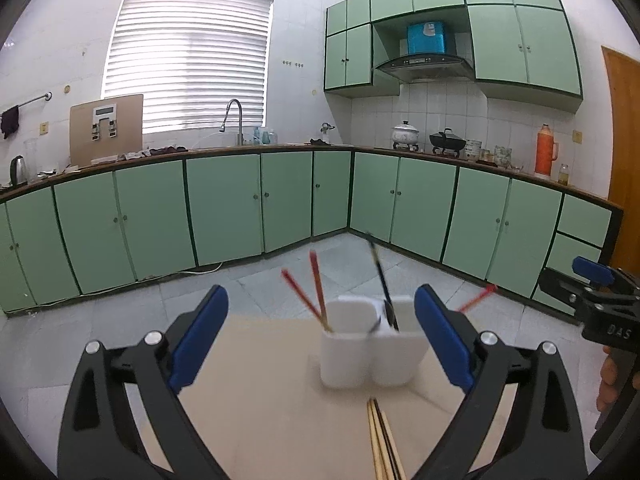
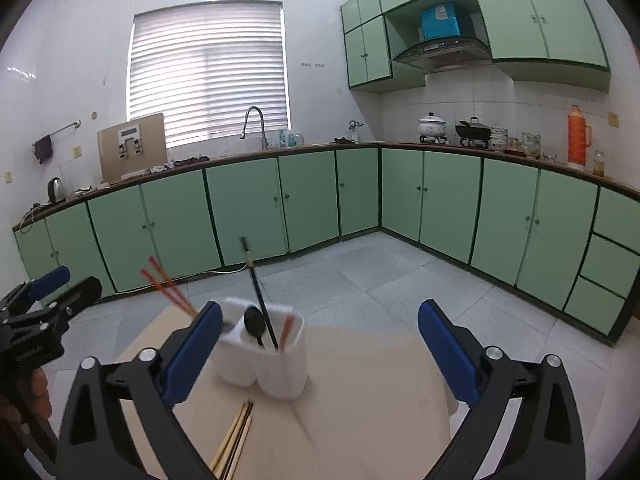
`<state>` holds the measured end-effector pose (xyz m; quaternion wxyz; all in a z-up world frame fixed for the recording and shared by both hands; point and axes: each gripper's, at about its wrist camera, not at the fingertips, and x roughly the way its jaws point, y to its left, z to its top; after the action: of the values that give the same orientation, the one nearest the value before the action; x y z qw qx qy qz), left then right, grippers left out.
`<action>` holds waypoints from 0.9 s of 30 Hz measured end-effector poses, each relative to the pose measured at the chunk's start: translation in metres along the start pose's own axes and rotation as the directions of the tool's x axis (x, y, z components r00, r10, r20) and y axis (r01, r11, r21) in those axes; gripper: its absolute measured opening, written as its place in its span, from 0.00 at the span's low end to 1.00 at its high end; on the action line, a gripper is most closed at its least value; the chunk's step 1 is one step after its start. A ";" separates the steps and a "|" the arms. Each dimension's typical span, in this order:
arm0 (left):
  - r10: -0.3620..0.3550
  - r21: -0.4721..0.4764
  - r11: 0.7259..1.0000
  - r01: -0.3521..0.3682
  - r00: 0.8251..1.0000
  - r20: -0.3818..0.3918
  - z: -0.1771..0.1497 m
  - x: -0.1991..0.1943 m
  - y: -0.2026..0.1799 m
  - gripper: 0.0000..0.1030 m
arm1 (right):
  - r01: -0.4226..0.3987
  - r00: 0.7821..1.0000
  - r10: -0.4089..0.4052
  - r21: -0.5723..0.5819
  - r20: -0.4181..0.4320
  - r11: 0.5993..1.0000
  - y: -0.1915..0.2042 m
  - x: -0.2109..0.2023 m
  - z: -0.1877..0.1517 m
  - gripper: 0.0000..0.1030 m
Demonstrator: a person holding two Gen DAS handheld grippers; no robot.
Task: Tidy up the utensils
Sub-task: 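Withdraw both tools from the holder toward the remaining chopsticks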
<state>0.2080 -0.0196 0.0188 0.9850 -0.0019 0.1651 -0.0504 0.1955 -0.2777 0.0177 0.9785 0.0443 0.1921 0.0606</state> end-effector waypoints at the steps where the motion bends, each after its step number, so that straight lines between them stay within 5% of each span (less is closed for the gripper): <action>1: -0.001 0.002 1.000 0.001 1.000 -0.002 -0.006 -0.005 -0.001 0.89 | -0.007 1.000 0.007 0.016 -0.003 1.000 -0.001 -0.007 -0.007 0.94; 14: 0.006 0.107 0.994 0.008 0.992 -0.129 -0.093 -0.045 -0.019 0.90 | 0.004 0.993 0.001 0.041 -0.120 0.999 0.001 -0.052 -0.100 0.94; 27: 0.053 0.087 0.996 -0.030 0.963 -0.264 -0.156 -0.054 0.008 0.90 | -0.011 0.954 0.021 0.037 -0.300 0.999 0.036 -0.048 -0.185 0.94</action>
<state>0.1073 -0.0041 -0.1113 0.9539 0.0489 0.2937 -0.0363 0.0771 -0.2369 -0.1308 0.9366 0.0530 0.3390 0.0712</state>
